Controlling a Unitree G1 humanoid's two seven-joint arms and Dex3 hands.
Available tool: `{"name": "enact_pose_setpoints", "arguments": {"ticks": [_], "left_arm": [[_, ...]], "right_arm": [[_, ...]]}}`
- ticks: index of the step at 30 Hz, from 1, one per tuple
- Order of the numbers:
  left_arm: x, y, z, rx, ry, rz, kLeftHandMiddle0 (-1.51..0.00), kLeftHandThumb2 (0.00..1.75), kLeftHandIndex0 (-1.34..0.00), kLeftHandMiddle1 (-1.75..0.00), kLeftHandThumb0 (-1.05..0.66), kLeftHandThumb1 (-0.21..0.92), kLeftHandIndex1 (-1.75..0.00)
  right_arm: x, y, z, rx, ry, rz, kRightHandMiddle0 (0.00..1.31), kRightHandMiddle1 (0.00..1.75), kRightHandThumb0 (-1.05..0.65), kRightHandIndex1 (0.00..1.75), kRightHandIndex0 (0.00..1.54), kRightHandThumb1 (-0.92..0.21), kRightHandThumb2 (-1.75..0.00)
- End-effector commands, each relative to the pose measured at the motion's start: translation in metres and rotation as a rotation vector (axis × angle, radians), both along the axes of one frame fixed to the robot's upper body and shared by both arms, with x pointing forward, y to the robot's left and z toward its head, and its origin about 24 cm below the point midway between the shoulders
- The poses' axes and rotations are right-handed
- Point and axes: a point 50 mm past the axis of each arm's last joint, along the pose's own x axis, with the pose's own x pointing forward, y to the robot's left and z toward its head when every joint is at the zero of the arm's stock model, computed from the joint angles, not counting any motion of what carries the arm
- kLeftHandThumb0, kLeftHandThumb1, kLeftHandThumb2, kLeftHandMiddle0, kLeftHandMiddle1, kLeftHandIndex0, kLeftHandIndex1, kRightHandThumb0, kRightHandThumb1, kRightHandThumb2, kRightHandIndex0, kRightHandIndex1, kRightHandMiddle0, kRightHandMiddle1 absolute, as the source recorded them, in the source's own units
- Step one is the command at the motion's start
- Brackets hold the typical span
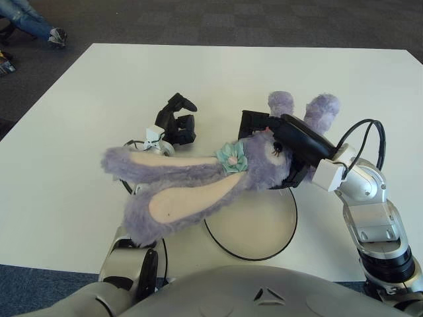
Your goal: Put the doll into the plate.
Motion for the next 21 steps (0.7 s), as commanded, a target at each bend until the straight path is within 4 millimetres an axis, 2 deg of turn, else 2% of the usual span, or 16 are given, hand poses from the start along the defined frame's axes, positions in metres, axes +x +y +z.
{"name": "enact_pose_setpoints", "arguments": {"ticks": [1,21], "left_arm": [[-0.0048,-0.0007,-0.0129,-0.012,0.041,0.014,-1.18,1.13,-0.5,-1.75,-0.43,0.46,-1.75],[-0.0038,-0.0071,-0.0153,-0.042,0.052,0.006,-1.16,1.14,-0.5,-1.75,-0.44,0.45,-1.75]], "right_arm": [[-0.0054,0.0013,0.0018,-0.008,0.018,0.027,0.54,1.74,0.0,1.75,0.74,-0.12,-1.55],[-0.0098,0.0017,0.0037,-0.118,-0.039,0.073,0.59,1.63,0.0,1.75,0.75,-0.12,-1.51]]}}
